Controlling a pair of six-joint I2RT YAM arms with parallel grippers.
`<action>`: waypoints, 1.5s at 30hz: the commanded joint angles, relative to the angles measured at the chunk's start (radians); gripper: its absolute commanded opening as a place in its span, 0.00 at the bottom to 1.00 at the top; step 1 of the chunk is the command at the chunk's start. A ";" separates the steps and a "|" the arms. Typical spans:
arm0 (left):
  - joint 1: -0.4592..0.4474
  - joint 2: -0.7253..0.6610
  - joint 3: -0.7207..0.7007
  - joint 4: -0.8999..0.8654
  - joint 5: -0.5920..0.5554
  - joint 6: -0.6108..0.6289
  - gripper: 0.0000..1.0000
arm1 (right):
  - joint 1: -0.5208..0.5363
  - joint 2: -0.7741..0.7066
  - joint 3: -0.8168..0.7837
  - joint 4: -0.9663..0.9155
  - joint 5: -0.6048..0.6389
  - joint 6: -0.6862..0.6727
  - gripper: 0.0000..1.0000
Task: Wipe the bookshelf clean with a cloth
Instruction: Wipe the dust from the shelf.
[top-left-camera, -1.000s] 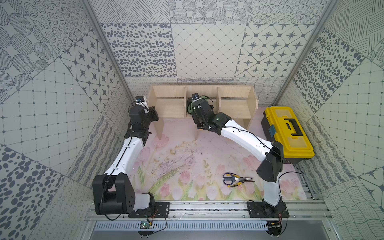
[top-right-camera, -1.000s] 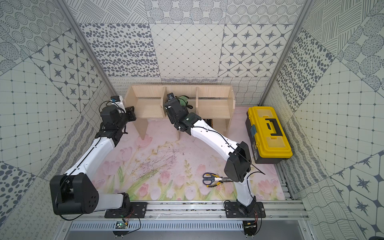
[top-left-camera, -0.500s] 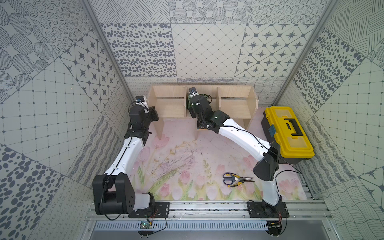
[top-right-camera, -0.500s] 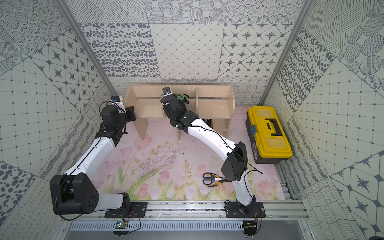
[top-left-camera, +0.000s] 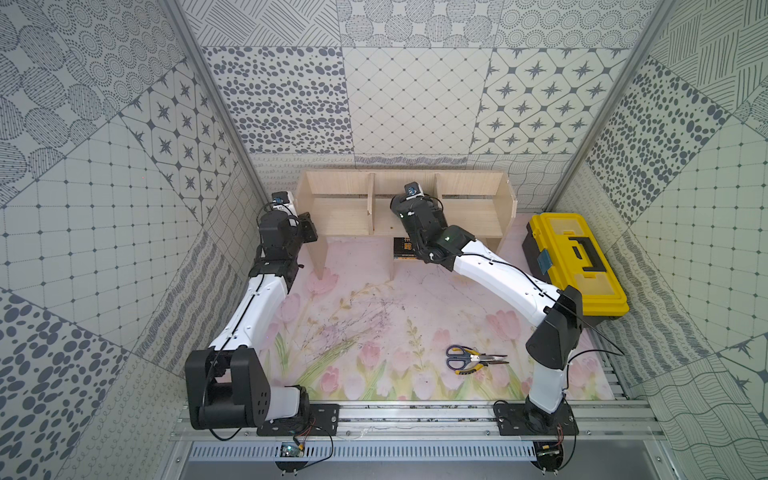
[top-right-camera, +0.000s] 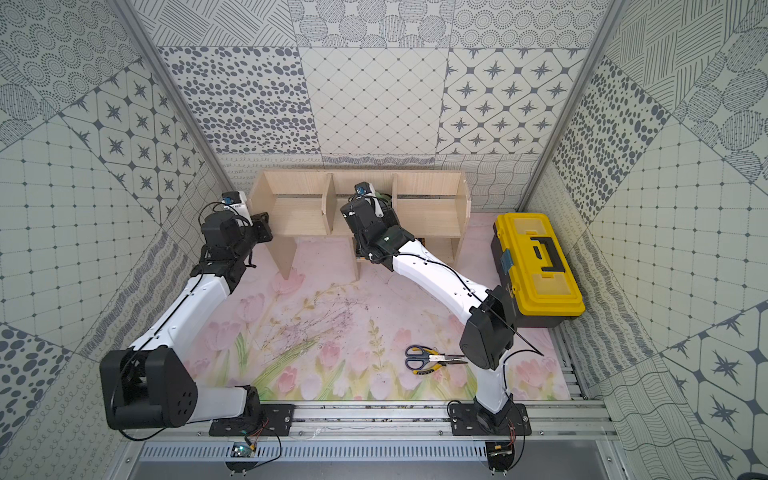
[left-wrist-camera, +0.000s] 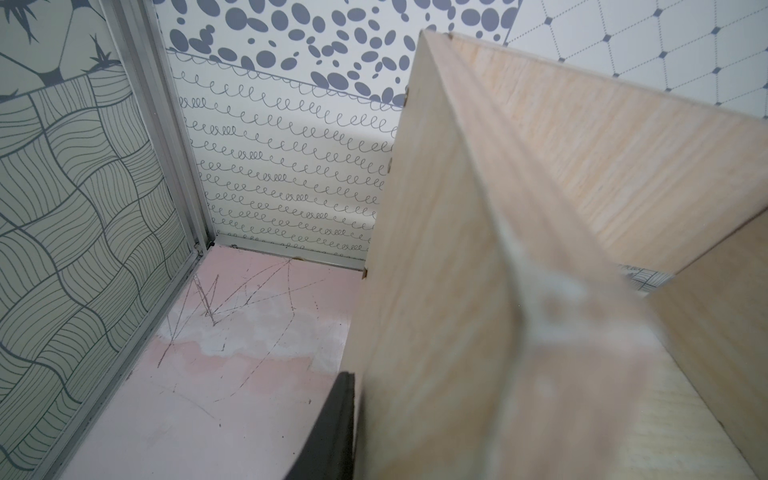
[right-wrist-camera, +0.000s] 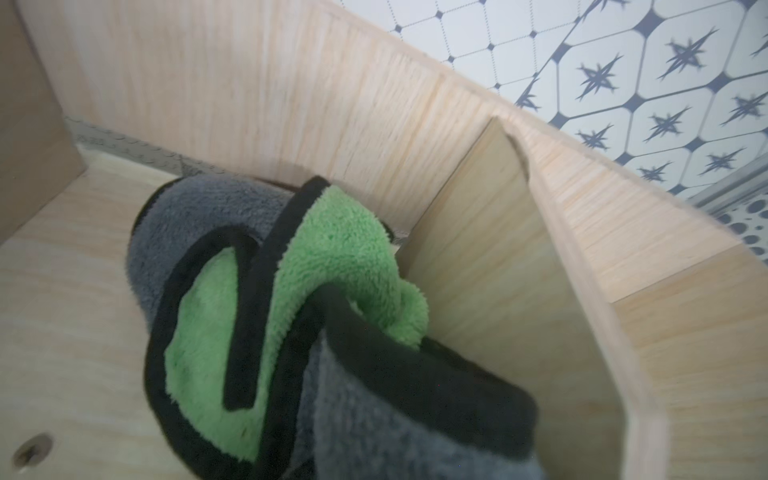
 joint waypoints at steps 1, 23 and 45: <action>-0.021 0.013 -0.009 -0.065 0.125 -0.181 0.00 | 0.007 -0.080 -0.094 0.005 -0.182 0.149 0.00; -0.042 0.009 -0.006 -0.062 0.135 -0.177 0.00 | 0.001 -0.006 0.036 -0.027 -0.150 0.124 0.00; -0.042 0.006 -0.006 -0.067 0.126 -0.178 0.00 | -0.046 -0.097 -0.040 0.221 -0.650 0.212 0.00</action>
